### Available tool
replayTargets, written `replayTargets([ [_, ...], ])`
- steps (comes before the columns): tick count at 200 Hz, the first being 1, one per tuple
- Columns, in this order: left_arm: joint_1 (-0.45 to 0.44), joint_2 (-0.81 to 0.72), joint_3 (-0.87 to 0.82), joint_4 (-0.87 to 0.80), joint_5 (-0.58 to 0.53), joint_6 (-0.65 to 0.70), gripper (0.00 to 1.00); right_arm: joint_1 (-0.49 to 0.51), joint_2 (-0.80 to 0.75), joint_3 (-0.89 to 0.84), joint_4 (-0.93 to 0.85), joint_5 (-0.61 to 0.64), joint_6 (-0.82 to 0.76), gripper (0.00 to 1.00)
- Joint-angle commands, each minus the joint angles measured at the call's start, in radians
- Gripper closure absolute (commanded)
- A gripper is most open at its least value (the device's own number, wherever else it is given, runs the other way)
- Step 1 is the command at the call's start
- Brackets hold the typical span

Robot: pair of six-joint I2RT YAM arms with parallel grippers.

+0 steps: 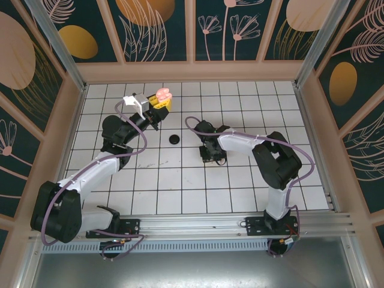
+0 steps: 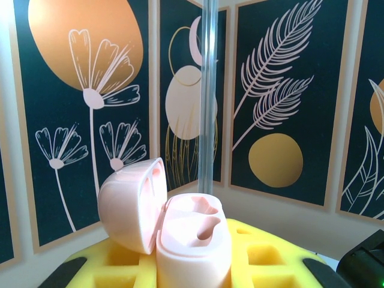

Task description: Insert the wireless bluetooth earbuds into the charging case

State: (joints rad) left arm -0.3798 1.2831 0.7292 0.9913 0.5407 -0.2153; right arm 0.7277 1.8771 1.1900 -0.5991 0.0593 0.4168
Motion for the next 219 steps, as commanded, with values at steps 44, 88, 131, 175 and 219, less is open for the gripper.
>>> replayTargets([
  [44,-0.006,-0.027,0.006,0.015,0.027,-0.01,1.0,0.011,0.008,0.017,-0.022,0.016,-0.015,0.79],
  [88,-0.006,-0.04,0.0,-0.006,0.026,0.011,1.0,0.013,-0.092,0.022,-0.031,0.013,0.011,0.82],
  [131,-0.008,-0.05,-0.023,-0.026,0.019,0.068,1.0,0.013,-0.227,0.097,-0.059,0.028,0.016,0.82],
  [175,-0.039,-0.053,-0.039,-0.059,0.014,0.141,1.0,0.013,-0.316,0.308,-0.055,0.052,-0.041,0.82],
  [219,-0.076,-0.051,-0.05,-0.064,-0.008,0.203,1.0,0.012,-0.39,0.463,0.08,-0.008,-0.127,0.82],
])
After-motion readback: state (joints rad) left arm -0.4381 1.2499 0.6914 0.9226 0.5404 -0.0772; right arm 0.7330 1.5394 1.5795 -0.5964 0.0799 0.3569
